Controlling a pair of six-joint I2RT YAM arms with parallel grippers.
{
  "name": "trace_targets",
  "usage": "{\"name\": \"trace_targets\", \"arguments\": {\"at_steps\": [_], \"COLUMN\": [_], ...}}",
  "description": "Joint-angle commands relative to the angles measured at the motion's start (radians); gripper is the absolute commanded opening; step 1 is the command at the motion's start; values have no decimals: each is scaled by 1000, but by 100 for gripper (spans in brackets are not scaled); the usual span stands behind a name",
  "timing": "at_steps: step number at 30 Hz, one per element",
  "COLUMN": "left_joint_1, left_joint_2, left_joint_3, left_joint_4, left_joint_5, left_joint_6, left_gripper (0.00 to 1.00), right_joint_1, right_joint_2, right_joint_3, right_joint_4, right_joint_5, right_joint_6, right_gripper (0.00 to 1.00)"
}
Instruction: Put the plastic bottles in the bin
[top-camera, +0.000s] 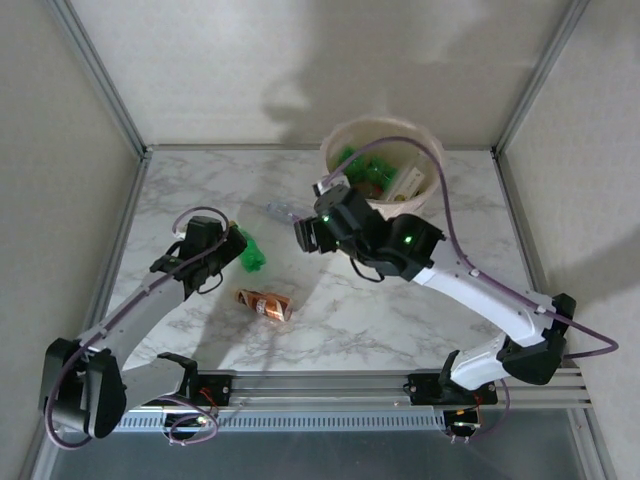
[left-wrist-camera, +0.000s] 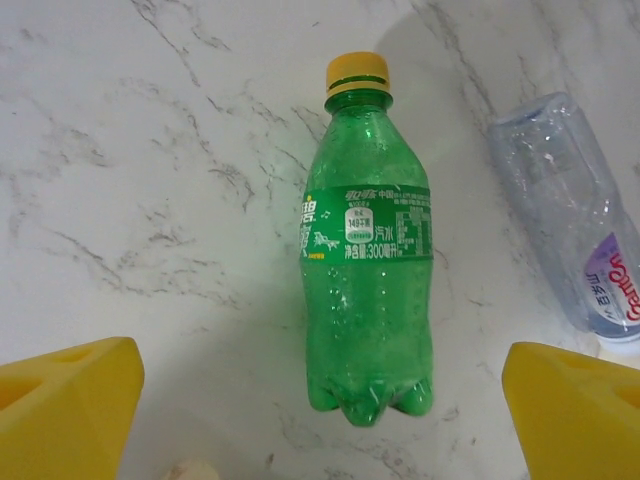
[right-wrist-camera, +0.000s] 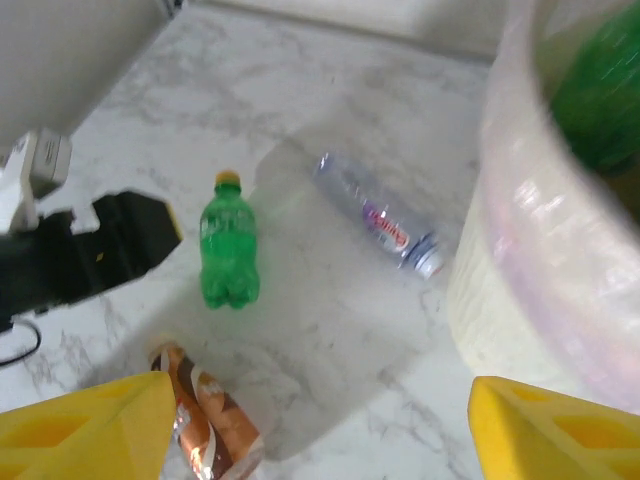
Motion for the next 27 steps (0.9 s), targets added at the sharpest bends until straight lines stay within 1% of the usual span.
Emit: {"name": "trace_targets", "arguments": {"at_steps": [1, 6, 9, 12, 15, 18, 21, 27], "left_joint_1": [8, -3, -5, -13, -16, -22, -23, -23], "left_joint_2": [47, 116, 164, 224, 261, 281, 290, 260], "left_joint_3": [17, 102, 178, 267, 317, 334, 343, 254], "left_joint_4": [64, 83, 95, 83, 64, 56, 19, 13], "left_joint_5": [-11, 6, 40, 66, 58, 44, 14, 4], "left_joint_6": [-4, 18, 18, 13, -4, -17, -3, 28], "left_gripper": [90, 89, 88, 85, 84, 83, 82, 83], "right_joint_1": [23, 25, 30, 39, 49, 53, 55, 73], "right_joint_2": [-13, -28, -27, -13, -1, 0, 15, 52], "right_joint_3": [-55, -166, -205, -210, -199, -210, -219, -219], "right_joint_4": [80, 144, 178, 174, 160, 169, 182, 183], "right_joint_5": [0, -21, -49, -45, -31, -41, -62, -63], "right_joint_6": [82, 150, 171, 177, 180, 183, 184, 188], "right_gripper": [78, 78, 77, 77, 77, 78, 78, 79]}}
